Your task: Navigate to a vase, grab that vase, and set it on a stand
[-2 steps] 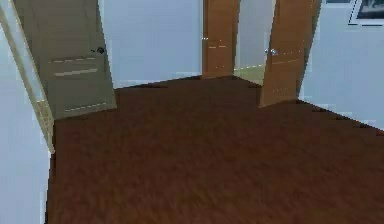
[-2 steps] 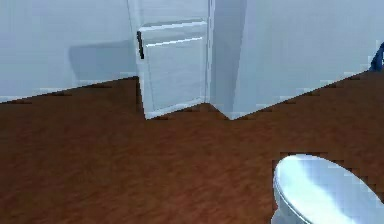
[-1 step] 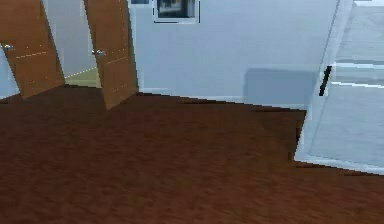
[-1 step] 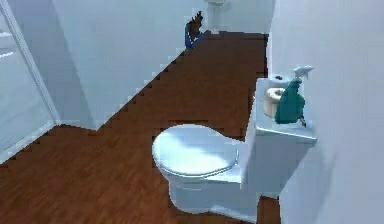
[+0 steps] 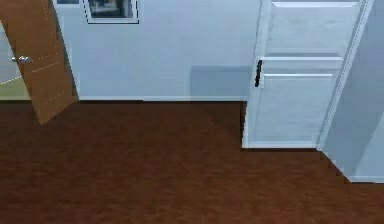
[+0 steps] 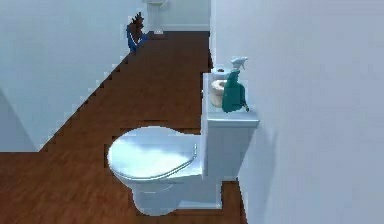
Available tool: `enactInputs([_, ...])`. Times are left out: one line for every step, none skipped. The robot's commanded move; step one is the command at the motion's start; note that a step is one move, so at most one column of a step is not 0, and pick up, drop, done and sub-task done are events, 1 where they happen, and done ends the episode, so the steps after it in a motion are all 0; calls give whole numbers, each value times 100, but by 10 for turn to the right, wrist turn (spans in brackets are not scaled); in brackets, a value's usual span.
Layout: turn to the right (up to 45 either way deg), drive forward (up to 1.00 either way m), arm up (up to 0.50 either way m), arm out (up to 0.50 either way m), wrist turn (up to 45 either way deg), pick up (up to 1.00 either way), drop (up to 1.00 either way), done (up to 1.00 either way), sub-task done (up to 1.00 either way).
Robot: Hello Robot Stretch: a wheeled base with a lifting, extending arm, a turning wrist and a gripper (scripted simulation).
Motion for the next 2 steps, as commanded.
enactInputs([0,10,0,0,0,0,0,0,0])
enactInputs([-450,0,0,0,0,0,0,0,0])
